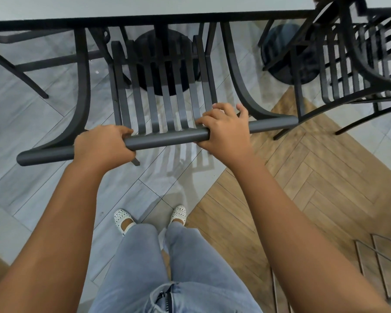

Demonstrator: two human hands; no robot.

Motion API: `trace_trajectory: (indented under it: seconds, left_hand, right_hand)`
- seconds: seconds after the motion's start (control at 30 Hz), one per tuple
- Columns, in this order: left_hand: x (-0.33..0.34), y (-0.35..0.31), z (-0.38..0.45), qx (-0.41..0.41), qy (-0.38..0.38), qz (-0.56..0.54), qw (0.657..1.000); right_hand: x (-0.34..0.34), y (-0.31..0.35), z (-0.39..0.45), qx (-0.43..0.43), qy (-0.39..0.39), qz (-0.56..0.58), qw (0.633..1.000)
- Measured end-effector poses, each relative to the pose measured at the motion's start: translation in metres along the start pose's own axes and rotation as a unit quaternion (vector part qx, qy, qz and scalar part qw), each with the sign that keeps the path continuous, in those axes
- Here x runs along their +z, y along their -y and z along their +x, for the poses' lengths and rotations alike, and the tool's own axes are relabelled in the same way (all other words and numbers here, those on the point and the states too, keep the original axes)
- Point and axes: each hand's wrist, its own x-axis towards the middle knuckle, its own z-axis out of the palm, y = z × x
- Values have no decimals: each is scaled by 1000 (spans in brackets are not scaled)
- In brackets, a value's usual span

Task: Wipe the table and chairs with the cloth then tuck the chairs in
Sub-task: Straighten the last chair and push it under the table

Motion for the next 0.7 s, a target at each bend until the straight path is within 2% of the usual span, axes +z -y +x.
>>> trace_trajectory:
  seconds: [0.1,0.2,0.43,0.7]
  left_hand:
    - [-4,-10,-3,-35,36,10,999]
    - [0,-28,-9,-41,30,15,999]
    - [11,-91,-27,52,2,3,999]
    - [1,-164,-17,172,61,52,982]
  right_hand:
    - [4,2,-9,35,-30,16,999]
    - [9,3,-21,62,-73,19,995]
    - [2,4,-47,145,-54,42,987]
    - [-11,-32,-63,189,-70,51,978]
